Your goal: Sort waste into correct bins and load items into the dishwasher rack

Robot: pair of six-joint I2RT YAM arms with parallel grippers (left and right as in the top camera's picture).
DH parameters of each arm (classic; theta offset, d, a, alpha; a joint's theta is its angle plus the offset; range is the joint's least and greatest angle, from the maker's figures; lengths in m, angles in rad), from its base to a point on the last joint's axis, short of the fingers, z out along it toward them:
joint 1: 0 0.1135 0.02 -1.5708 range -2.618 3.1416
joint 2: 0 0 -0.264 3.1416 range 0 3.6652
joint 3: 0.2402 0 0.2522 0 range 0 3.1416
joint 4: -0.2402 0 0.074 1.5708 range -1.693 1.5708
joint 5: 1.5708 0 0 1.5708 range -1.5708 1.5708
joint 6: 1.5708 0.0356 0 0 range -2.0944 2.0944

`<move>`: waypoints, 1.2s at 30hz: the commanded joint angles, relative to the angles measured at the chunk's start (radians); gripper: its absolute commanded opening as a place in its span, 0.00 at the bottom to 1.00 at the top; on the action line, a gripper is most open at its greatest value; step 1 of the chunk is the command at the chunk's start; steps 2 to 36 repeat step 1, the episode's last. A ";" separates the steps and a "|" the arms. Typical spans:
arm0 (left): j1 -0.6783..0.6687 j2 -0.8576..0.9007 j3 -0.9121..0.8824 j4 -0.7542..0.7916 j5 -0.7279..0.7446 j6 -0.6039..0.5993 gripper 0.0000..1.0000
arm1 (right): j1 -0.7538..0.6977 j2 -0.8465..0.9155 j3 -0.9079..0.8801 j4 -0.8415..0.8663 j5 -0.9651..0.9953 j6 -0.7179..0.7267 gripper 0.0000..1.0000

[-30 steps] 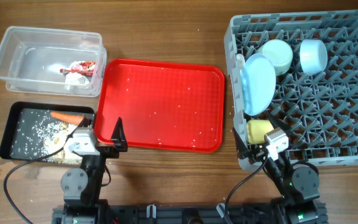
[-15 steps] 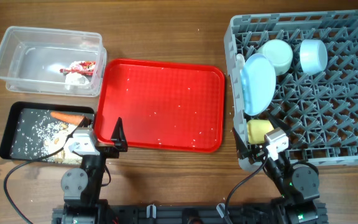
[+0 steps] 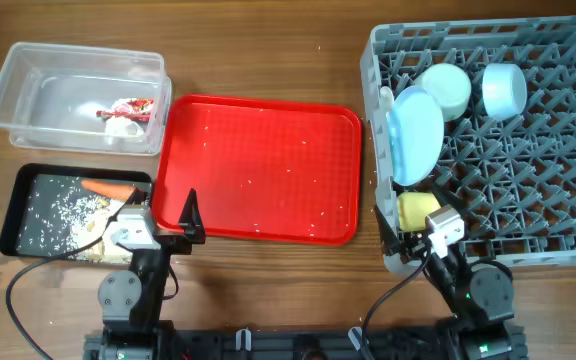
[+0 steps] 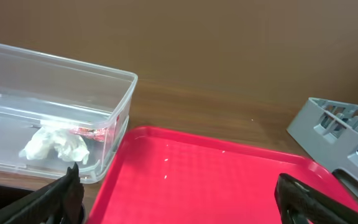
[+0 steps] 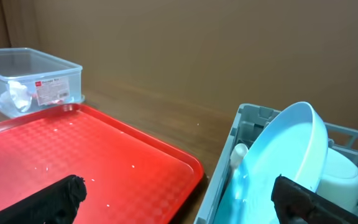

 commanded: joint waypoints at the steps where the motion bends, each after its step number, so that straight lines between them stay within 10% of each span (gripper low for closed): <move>1: 0.008 -0.008 -0.012 0.006 0.005 0.019 1.00 | -0.002 -0.005 -0.001 0.002 0.006 0.014 1.00; 36: 0.008 -0.008 -0.012 0.006 0.005 0.019 1.00 | -0.002 -0.005 -0.001 0.002 0.006 0.014 1.00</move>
